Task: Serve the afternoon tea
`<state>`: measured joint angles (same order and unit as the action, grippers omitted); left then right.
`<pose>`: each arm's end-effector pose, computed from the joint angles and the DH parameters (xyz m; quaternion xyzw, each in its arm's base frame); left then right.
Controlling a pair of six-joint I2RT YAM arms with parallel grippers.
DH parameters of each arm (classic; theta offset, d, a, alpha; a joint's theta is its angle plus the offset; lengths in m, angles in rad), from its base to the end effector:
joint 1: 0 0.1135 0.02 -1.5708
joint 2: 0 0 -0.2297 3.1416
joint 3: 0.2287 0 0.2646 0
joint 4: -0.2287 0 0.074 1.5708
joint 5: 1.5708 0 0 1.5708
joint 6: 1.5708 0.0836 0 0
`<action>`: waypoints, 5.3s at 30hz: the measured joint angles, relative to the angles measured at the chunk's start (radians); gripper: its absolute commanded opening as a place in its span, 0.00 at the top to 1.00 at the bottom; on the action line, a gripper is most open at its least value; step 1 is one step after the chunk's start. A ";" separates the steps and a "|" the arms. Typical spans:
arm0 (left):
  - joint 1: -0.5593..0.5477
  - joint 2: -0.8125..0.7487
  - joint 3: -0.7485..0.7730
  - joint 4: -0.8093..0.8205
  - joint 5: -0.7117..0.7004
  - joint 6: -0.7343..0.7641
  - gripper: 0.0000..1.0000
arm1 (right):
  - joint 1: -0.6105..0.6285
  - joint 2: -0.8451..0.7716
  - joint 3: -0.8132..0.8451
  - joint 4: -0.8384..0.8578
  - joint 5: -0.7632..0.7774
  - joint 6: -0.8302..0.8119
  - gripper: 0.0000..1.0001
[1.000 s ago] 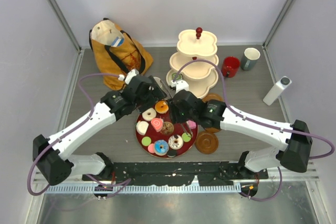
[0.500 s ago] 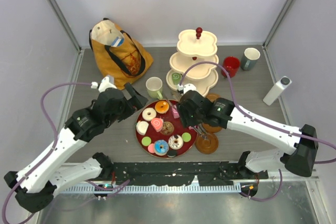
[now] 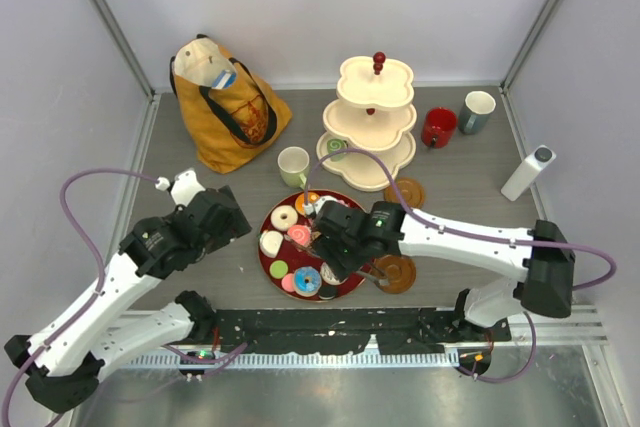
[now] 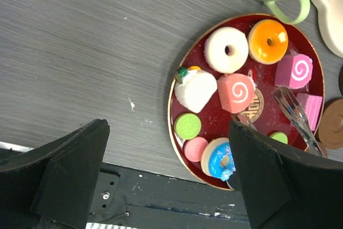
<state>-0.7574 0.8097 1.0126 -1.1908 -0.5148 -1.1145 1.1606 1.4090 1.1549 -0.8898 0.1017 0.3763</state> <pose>0.1610 -0.0956 0.2680 -0.2365 0.8986 -0.0791 0.3611 0.1324 0.2833 0.1904 -0.3631 0.9061 0.1113 0.1866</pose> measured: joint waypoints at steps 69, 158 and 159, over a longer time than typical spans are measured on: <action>0.269 -0.021 -0.253 0.163 -0.038 0.119 0.00 | -0.560 0.216 0.031 0.147 0.113 -0.076 0.54; 0.269 -0.106 -0.098 0.041 0.090 0.315 0.00 | -0.154 0.046 -0.128 0.083 0.191 0.246 0.54; 0.269 -0.106 -0.098 0.041 0.090 0.315 0.00 | -0.154 0.021 -0.128 0.079 0.195 0.245 0.54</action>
<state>-0.4885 0.7036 0.9146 -1.1496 -0.4248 -0.7998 1.0065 1.4296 1.0267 -0.8104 0.2962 0.6212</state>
